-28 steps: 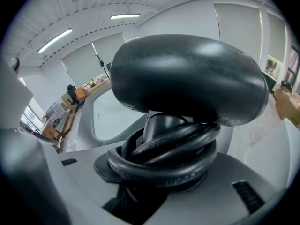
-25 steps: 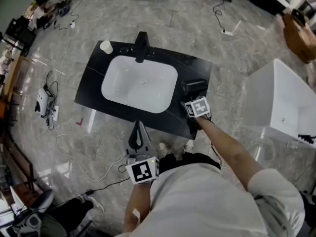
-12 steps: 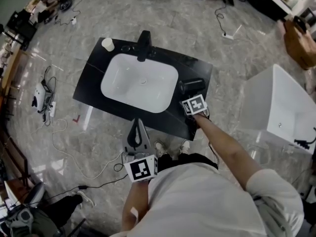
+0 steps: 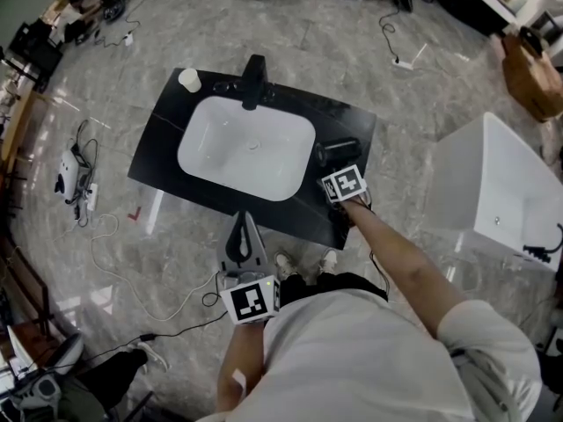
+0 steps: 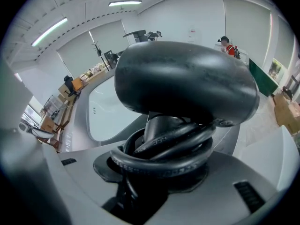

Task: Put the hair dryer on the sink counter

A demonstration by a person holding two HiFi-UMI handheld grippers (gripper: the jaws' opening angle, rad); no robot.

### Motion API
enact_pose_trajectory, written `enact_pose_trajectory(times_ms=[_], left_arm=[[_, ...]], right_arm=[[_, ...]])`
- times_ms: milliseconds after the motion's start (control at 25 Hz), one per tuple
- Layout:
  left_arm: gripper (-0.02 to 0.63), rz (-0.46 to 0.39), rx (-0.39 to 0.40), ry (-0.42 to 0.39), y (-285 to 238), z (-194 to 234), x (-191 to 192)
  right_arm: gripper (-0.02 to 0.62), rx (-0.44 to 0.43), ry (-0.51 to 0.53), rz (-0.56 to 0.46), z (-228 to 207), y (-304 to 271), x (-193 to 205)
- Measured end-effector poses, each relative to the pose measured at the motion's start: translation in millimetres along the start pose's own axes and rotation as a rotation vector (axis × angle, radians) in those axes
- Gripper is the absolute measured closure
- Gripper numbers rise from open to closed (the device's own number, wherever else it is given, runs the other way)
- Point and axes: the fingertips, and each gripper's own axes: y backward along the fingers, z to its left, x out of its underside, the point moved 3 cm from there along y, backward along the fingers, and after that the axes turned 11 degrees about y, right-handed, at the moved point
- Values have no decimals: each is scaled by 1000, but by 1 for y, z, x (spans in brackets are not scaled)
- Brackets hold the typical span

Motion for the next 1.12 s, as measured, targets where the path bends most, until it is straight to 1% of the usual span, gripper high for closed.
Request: enact_pose_trajectory(times_ms=[120,360,520,760,1120], left_arm=[[604,2,-4,3,3,1,0],[603,9,-6,3,10,4,1],[604,4,-8,6,14,5,2],[603,7,-13,10,19,9,4],[603,5,-5,16,18,10,5]], right_arm=[[371,5,6,9,0,1,-1],[368,-4,-22,33,-1,-1,0],[362,-7,-9,45,-1,-1,-2],[353,-13,-21,65,-2,-2,-3],[338,-5,-2,85,0,-4,-4]])
